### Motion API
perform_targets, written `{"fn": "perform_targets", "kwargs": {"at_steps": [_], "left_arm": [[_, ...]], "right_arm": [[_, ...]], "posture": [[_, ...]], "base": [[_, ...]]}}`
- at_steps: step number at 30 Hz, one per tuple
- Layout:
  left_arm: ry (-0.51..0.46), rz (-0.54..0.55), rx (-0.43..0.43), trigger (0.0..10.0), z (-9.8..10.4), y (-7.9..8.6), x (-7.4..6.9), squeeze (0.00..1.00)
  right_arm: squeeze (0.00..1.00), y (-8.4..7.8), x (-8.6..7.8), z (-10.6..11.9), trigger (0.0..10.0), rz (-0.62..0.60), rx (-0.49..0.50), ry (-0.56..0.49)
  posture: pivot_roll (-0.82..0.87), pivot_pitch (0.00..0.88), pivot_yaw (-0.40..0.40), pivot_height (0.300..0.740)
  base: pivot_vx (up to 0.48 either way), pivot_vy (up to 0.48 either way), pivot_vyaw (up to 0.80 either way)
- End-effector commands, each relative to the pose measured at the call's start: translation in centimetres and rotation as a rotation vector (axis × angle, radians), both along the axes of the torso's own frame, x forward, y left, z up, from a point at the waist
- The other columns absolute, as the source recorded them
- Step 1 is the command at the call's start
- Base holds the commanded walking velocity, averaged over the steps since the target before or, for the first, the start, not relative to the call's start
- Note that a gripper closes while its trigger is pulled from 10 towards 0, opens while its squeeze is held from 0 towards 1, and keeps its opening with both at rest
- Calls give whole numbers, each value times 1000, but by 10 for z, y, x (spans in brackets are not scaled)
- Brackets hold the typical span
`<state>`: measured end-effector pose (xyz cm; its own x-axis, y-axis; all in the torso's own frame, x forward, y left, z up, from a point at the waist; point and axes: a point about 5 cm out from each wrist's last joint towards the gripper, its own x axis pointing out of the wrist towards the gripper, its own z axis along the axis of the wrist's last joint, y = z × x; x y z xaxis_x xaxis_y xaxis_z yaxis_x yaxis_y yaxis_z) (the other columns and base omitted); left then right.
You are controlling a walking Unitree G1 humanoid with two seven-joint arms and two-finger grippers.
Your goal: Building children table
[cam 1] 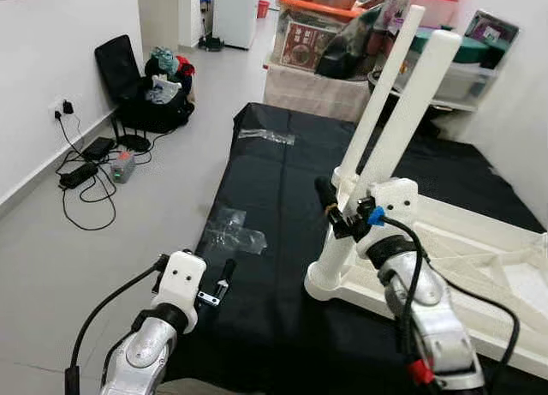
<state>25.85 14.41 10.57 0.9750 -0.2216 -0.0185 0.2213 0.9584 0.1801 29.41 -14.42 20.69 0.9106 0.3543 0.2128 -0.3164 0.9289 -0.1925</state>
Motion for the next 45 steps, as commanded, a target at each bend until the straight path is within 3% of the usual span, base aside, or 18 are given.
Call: {"fn": "perform_targets", "kwargs": {"at_steps": [1,5,6,9,10,17,19,20,21,23,25,28,34,36,37,43,44,45], "left_arm": [[8,-8,-2,10000,-3,-3,-1,0],[5,-4,-3,10000,-3,-3,0,0],[3,-2,-2,10000,-2,-3,0,0],[1,2,-2,10000,-2,-2,0,0],[0,3,-2,10000,-2,-2,0,0],[1,-2,-2,10000,-1,-3,0,0],[2,-3,-2,10000,-2,-3,-1,0],[2,-3,-2,10000,-2,-3,-1,0],[4,-2,-2,10000,-2,-3,-1,0],[4,-2,-2,10000,-2,-3,-1,0],[5,-2,-3,10000,-2,-3,-2,0],[6,-2,-4,10000,-2,-3,-2,0],[13,-8,-3,10000,-4,-3,-3,0],[14,-10,-2,10000,-4,-3,-2,0],[14,-12,-1,10000,-4,-3,-2,0],[12,-15,0,10000,-4,-4,-1,0],[9,-11,0,10000,-4,-3,0,0],[7,-9,0,10000,-3,-3,0,0]], "right_arm": [[0,11,2,-12,10000,138,-21,78],[0,12,7,-15,10000,162,2,101],[0,11,10,-16,5333,168,14,113],[0,11,14,-19,4706,187,40,140],[0,11,14,-19,0,201,60,141],[0,1,16,-22,0,157,60,141],[0,-19,28,-30,0,-90,41,185],[0,-19,28,-30,0,-90,41,185],[0,-64,33,-42,0,-583,174,263],[0,-64,33,-42,0,-583,174,263],[0,-97,7,-71,0,-951,232,363],[0,-95,-4,-80,0,-960,217,393],[0,-37,-14,-62,0,-570,142,320],[0,-21,-14,-54,863,-435,110,291],[0,-11,-13,-50,10000,-347,80,290],[0,-11,-7,-49,10000,-289,96,292],[1000,-11,-6,-45,10000,-249,114,278],[1000,-11,-6,-42,10000,-219,121,271]], "posture": [[113,0,-194,740],[117,0,-198,740],[117,0,-198,740],[117,0,-198,740],[126,0,-206,740],[120,0,-202,740],[120,0,-202,740],[120,0,-202,740],[111,0,-202,740],[111,0,-202,740],[112,0,-201,740],[105,0,-197,740],[87,0,-184,740],[86,0,-181,740],[85,0,-179,740],[94,0,-184,740],[102,0,-190,740],[103,0,-190,740]], "base": [[0,0,0],[0,0,0],[0,0,0],[0,0,0],[0,0,0],[0,0,0],[0,0,0],[0,0,0],[0,0,0],[0,0,0],[0,0,0],[0,0,0],[0,0,0],[0,0,0],[0,0,0],[0,0,0],[0,0,0],[0,0,0]]}}
